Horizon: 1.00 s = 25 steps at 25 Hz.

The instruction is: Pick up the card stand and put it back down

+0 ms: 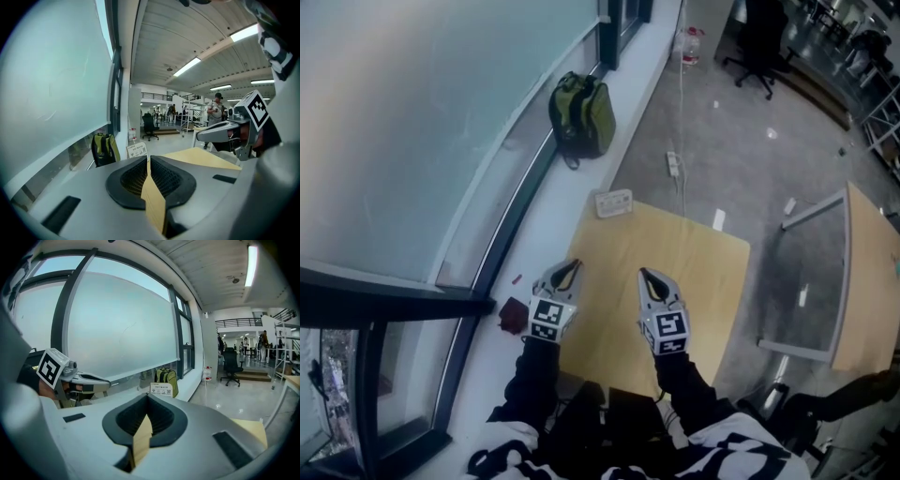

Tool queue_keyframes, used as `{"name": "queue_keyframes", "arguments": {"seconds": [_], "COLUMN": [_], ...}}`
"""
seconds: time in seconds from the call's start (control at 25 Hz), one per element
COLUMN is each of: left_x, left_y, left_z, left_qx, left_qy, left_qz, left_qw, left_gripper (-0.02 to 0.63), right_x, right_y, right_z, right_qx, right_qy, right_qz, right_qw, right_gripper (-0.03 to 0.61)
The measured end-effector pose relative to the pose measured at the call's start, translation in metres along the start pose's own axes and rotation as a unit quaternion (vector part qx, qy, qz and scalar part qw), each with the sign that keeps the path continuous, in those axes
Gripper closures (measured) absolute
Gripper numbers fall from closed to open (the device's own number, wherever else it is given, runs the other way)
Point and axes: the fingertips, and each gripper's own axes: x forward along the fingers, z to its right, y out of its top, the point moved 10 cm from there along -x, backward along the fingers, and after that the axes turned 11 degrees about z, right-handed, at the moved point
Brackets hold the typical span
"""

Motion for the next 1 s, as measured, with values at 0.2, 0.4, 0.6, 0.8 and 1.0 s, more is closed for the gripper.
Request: {"name": "queue_keyframes", "arguments": {"seconds": [0.2,0.4,0.6,0.8,1.0], "left_x": [0.037,0.076,0.106,0.143,0.175], "left_y": [-0.011,-0.03,-0.045,-0.057,-0.068], "left_z": [-0.022,-0.048,-0.074,-0.092,-0.099], "left_qx": [0.012,0.022,0.026,0.028,0.025], "left_qy": [-0.039,-0.069,-0.065,-0.077,-0.109], "left_qz": [-0.018,-0.03,-0.033,-0.041,-0.051], "left_qw": [0.999,0.9969,0.997,0.9958,0.9924], "left_gripper": [0.6,0.59,0.571,0.43,0.326], "right_x": [0.023,0.038,0.048,0.061,0.068], "right_y": [-0.01,-0.028,-0.042,-0.056,-0.07], "right_z": [0.014,0.024,0.035,0.052,0.066], "right_qx": [0.006,0.009,0.019,0.021,0.015], "right_qy": [0.003,0.013,0.014,0.015,0.019], "right_qz": [-0.014,-0.027,-0.033,-0.039,-0.035], "right_qw": [1.0,1.0,0.999,0.999,0.999], "right_gripper": [0.557,0.557,0.557,0.557,0.557]}}
